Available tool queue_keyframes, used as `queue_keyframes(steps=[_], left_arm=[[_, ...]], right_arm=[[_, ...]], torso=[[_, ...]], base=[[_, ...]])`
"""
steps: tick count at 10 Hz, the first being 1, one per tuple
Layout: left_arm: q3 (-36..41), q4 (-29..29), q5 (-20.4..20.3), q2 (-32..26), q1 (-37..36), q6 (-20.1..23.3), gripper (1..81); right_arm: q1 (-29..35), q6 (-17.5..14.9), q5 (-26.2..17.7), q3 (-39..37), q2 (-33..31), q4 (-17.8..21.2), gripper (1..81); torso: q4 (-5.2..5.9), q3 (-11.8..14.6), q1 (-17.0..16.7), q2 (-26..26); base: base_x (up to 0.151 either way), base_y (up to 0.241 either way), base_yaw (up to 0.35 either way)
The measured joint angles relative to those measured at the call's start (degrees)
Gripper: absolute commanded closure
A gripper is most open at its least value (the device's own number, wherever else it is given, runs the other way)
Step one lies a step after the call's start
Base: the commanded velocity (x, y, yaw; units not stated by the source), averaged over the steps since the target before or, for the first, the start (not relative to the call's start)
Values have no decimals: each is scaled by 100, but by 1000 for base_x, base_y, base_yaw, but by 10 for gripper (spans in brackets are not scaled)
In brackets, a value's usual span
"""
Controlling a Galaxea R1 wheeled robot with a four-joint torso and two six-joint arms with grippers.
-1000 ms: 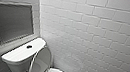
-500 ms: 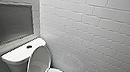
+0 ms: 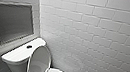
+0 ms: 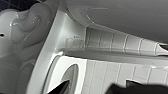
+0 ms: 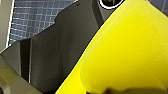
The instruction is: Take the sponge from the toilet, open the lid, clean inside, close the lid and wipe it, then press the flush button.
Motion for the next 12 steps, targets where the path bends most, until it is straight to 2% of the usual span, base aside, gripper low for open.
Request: queue_keyframes(steps=[2,3,4,5,6,9,12], left_arm=[[-1320,1565,288,325,239,-72,10],[-1846,2645,411,496,234,-135,10],[-2238,3861,404,672,250,-152,10],[-2549,4868,218,833,305,-184,10],[-3009,5593,52,1019,338,-286,10],[-4636,6971,-226,1690,363,-455,10],[-5469,8162,-581,2348,405,-585,10]], right_arm=[[12,0,-11,1,1,0,811],[17,0,-9,4,4,0,811],[15,0,-9,4,1,0,811],[20,0,-11,4,6,0,811],[30,0,-15,6,9,0,811],[80,-2,-50,12,23,-5,811],[111,-2,-11,20,91,-5,811]], torso=[[0,0,0,0],[0,0,0,0],[0,0,0,0],[0,0,0,0],[0,0,0,0],[0,0,-39,55],[0,0,-393,606]], base=[[0,0,0],[0,0,0],[0,0,0],[0,0,0],[0,0,0],[0,0,0],[0,0,0]])
